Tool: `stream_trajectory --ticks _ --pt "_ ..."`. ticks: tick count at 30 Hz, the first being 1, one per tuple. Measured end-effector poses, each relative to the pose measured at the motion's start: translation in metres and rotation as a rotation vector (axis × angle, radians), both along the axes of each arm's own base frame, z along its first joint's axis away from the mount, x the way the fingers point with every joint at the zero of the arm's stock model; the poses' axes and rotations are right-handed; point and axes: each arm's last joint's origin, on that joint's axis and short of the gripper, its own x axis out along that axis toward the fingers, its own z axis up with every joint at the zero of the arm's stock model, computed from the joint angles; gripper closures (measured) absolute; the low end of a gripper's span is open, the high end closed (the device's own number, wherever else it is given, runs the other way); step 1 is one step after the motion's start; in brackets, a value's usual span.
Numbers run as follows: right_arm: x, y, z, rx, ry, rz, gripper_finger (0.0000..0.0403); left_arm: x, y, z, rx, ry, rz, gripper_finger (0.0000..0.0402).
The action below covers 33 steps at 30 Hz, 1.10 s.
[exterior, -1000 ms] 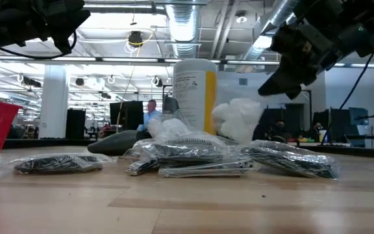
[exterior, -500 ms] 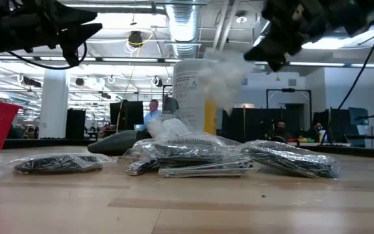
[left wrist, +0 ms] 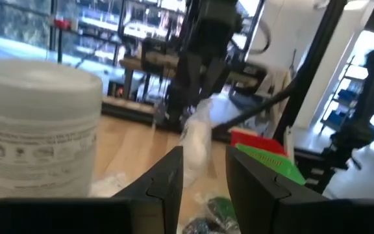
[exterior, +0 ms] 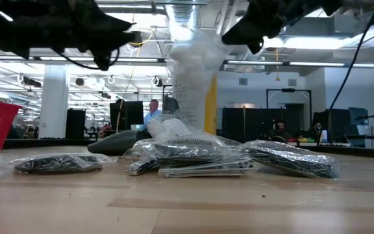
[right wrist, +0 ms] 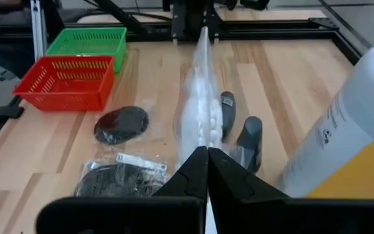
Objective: Pick & Place Travel size toiletries
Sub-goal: Put the cotton pack into the left green bin
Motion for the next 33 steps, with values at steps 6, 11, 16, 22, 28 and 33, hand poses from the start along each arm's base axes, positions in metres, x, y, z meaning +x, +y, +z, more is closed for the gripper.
stream_trajectory --ticks 6,11,16,22,28,33 --pt "0.002 0.001 0.008 -0.013 -0.019 0.010 0.0403 0.027 0.000 0.000 0.025 0.056 -0.003 0.0293" --pt "0.002 0.002 0.008 -0.014 -0.020 0.015 0.0403 0.044 -0.002 0.001 0.057 0.075 -0.019 0.0273" --pt "0.002 0.002 0.008 -0.014 -0.022 0.015 0.0403 0.057 -0.005 0.005 0.080 0.073 -0.030 0.0231" --pt "0.002 0.002 0.008 -0.013 -0.024 0.014 0.0403 0.067 -0.005 0.002 0.080 0.095 -0.031 0.0199" --pt "0.003 0.002 0.008 -0.012 -0.025 0.014 0.0403 0.076 -0.008 0.001 0.080 0.103 -0.042 0.0190" --pt "0.003 0.002 0.009 -0.012 -0.029 0.014 0.0403 0.085 -0.008 0.001 0.081 0.108 -0.032 0.0196"
